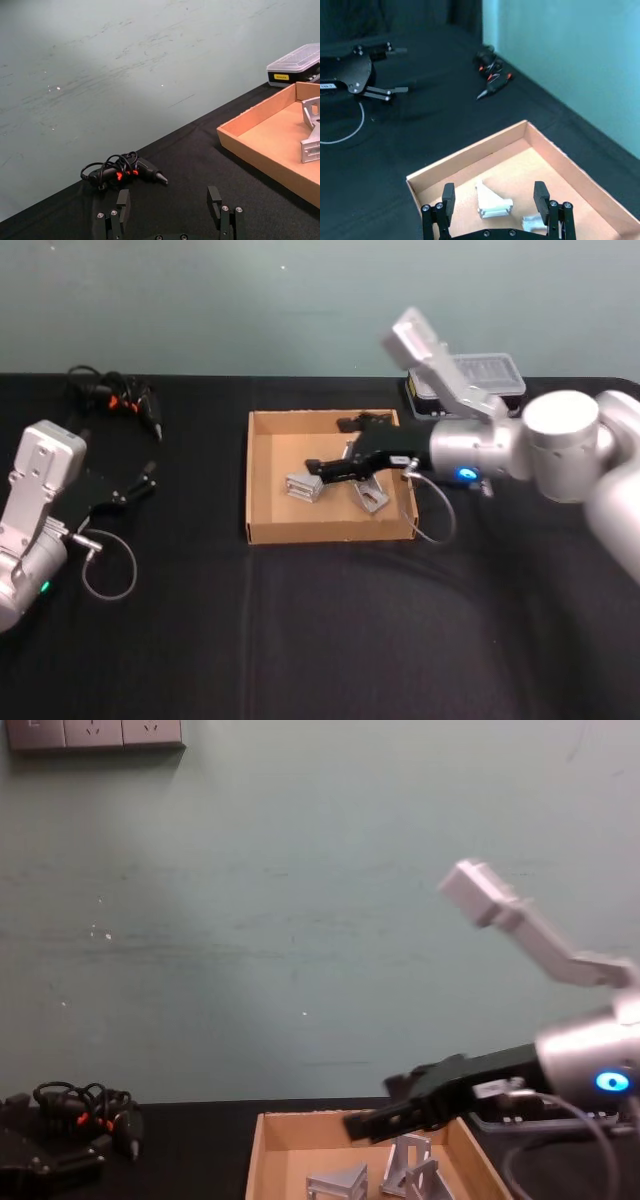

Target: Use one hand to pick up the angle iron from the table and place it into the box.

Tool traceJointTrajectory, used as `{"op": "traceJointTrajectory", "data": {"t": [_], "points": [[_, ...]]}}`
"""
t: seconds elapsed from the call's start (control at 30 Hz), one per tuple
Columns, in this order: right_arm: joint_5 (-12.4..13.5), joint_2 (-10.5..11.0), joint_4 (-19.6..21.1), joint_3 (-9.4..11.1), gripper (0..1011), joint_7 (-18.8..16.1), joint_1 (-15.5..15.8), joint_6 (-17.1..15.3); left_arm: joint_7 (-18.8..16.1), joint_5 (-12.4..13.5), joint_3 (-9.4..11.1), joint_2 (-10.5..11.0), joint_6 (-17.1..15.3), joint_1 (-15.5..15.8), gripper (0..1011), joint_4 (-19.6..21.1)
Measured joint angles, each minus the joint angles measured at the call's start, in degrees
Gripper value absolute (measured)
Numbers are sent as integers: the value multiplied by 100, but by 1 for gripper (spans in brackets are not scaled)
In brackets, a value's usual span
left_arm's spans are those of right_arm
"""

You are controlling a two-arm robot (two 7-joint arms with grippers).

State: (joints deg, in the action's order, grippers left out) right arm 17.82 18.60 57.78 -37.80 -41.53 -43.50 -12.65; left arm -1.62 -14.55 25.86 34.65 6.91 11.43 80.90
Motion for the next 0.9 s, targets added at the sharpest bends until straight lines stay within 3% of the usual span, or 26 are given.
{"op": "traceJointTrajectory", "data": {"t": [0.17, 0.4, 0.47, 0.7, 0.9], "points": [[248, 540, 1093, 480, 1004, 533, 831, 261, 0, 0, 0, 0, 0, 0, 1011, 0], [318, 942, 1972, 977, 1004, 1211, 1784, 714, 0, 0, 0, 0, 0, 0, 1011, 0], [311, 987, 2124, 1119, 1004, 1402, 2050, 857, 0, 0, 0, 0, 0, 0, 1011, 0], [284, 964, 2318, 1423, 1004, 1820, 2542, 1076, 0, 0, 0, 0, 0, 0, 1011, 0], [-24, 786, 2491, 1648, 1004, 2640, 2913, 1039, 0, 0, 0, 0, 0, 0, 1011, 0]]}}
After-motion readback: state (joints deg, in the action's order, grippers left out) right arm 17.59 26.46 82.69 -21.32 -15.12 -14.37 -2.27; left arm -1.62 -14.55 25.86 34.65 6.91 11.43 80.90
